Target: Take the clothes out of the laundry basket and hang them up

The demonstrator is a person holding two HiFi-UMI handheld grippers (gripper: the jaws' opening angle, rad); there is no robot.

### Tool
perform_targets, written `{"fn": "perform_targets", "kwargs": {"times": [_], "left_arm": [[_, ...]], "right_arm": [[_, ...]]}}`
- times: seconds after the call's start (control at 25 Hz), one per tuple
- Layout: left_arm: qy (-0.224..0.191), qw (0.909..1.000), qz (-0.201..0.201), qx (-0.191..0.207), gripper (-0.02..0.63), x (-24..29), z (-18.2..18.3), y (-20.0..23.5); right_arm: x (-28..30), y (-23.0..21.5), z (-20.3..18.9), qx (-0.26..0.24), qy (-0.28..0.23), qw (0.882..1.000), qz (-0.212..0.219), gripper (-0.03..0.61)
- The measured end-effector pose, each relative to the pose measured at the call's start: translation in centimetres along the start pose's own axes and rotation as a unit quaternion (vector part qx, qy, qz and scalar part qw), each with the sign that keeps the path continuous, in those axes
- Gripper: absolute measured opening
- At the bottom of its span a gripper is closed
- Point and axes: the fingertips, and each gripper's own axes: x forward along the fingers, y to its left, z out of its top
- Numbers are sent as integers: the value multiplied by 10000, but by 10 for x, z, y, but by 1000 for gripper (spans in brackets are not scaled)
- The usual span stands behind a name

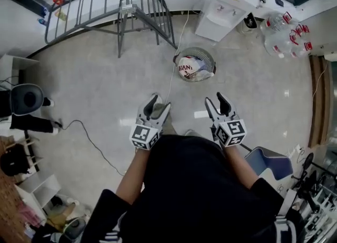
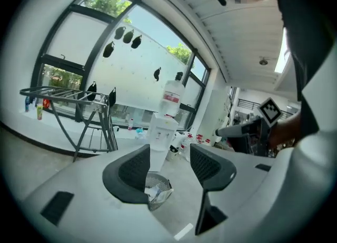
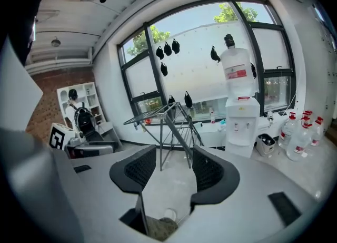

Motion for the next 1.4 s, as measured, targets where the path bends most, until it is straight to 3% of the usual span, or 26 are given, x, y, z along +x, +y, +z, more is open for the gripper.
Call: {"fn": "perform_targets", "kwargs": {"times": [0.08,0.24,0.48,0.6,0.72,1.08,1.24,1.4], "left_arm": [[124,9996,-175,172,216,12,13,19],[202,9990,-397,-23,216,29,31,59],[499,9962,-710,120,216,55,39,108],[574,9950,-803,156,218,72,43,117],[558,9943,-909,-48,218,94,40,119],[1001,9914,-825,-153,219,177,-1,128],[991,9922,-665,-351,219,223,-16,138],[1129,9896,-738,-508,219,264,-52,139]], "right_arm": [[32,5,16,140,32,9998,-118,184],[83,9,36,139,209,9991,-351,184],[137,-23,33,217,462,9944,-925,184],[162,-49,13,386,641,9913,-1084,184],[192,-79,-12,356,871,9891,-1130,184],[280,-181,-104,368,1718,9776,-1163,184],[328,-220,-139,335,1922,9756,-1005,184],[372,-252,-192,162,2100,9726,-985,184]]}}
